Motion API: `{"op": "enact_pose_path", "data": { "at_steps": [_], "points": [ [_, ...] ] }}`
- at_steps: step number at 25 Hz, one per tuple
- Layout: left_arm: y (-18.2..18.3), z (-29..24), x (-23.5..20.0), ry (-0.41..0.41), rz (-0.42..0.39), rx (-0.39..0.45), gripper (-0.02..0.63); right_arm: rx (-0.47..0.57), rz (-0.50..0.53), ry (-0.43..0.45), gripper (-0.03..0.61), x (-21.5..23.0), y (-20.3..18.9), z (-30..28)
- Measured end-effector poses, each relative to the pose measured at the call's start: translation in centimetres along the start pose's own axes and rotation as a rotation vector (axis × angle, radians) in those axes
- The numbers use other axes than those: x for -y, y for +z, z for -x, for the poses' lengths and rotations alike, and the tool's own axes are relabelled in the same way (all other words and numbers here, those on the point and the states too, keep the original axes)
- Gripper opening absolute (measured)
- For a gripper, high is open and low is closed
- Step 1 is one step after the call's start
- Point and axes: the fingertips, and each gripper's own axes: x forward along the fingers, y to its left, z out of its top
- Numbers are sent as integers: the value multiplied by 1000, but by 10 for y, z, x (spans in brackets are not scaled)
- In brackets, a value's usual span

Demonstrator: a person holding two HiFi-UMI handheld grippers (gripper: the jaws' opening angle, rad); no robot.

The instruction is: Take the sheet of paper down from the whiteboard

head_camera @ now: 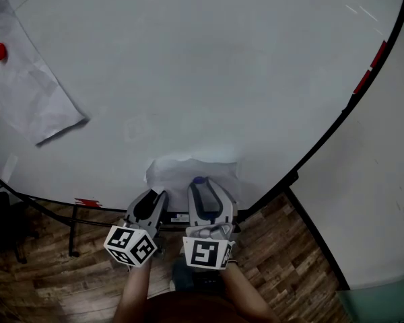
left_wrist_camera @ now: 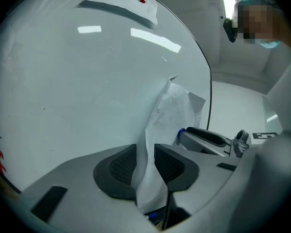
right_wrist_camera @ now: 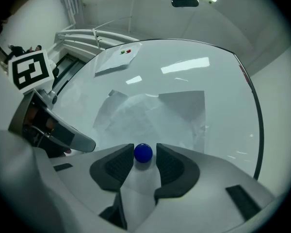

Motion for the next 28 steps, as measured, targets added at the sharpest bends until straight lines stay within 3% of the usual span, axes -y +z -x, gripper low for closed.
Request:
{"op": "enact_pose_path", "data": {
  "at_steps": [8, 17, 28],
  "points": [
    [0, -2, -1, 10, 21, 4, 109, 5, 26, 2, 121, -3, 0, -1],
    [-2, -7, 2, 14, -9, -15, 35, 1, 60, -11, 123, -4, -1, -3],
    [-1, -8, 3, 5, 2, -17, 25, 5, 59, -23, 135, -2, -1, -3]
  ]
}}
